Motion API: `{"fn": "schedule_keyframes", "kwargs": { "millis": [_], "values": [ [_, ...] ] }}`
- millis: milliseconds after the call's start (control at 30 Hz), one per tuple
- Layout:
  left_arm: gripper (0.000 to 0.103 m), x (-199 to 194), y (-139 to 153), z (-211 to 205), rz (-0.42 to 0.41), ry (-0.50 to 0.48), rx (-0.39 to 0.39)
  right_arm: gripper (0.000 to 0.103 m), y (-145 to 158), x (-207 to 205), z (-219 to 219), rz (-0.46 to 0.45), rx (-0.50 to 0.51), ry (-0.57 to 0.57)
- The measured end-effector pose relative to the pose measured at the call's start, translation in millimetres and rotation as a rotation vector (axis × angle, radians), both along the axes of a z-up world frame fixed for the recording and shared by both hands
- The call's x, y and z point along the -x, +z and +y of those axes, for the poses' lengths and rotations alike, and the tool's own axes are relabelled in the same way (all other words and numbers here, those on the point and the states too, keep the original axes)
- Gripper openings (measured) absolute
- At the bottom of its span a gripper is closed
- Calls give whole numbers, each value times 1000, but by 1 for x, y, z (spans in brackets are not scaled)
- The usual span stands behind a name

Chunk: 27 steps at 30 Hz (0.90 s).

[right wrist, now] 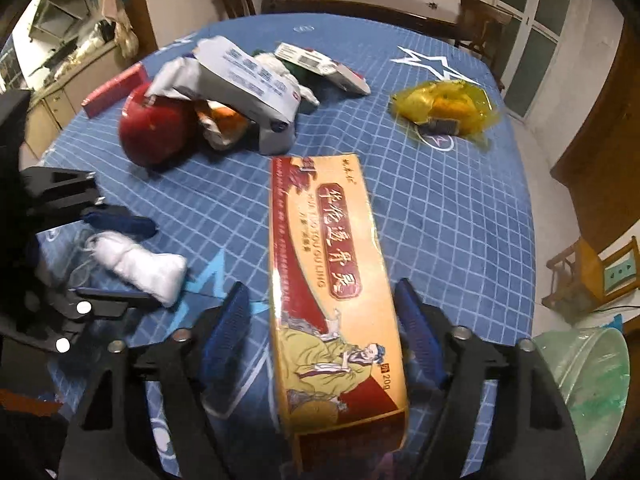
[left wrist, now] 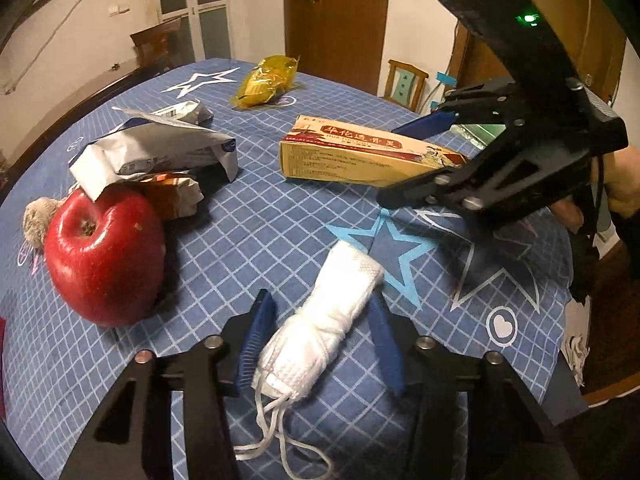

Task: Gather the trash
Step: 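Grasp the white rolled cloth with left tool while right tool grasps the yellow medicine box, then carry the cloth and yellow box in both tools over the trash bin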

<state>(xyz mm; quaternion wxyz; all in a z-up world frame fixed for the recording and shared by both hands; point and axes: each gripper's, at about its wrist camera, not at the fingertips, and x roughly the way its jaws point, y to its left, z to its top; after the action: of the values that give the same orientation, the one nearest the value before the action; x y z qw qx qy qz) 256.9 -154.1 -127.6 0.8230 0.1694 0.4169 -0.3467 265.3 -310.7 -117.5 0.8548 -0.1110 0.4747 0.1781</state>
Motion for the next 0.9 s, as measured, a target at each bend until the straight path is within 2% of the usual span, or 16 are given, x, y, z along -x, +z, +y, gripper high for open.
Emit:
{"fn": "schedule_keyframes", "kwargs": {
  "millis": [33, 167, 300, 367, 567, 700, 900],
  "values": [
    [48, 1, -1, -1, -11, 10, -5, 57, -1, 0, 1, -2, 0, -4],
    [28, 9, 4, 5, -39, 102, 18, 56, 1, 13, 1, -40, -32, -30],
    [28, 13, 17, 27, -81, 281, 117, 56, 15, 40, -3, -152, -100, -105],
    [28, 17, 24, 32, -93, 330, 169, 56, 24, 56, -1, -216, -124, -135],
    [28, 47, 51, 28, -238, 429, 209, 56, 52, 90, 4, -389, -176, -224],
    [28, 66, 71, 29, -331, 503, 252, 56, 65, 108, 10, -516, -162, -270],
    [28, 93, 92, 33, -416, 558, 280, 56, 72, 122, 11, -603, -183, -300]
  ]
}}
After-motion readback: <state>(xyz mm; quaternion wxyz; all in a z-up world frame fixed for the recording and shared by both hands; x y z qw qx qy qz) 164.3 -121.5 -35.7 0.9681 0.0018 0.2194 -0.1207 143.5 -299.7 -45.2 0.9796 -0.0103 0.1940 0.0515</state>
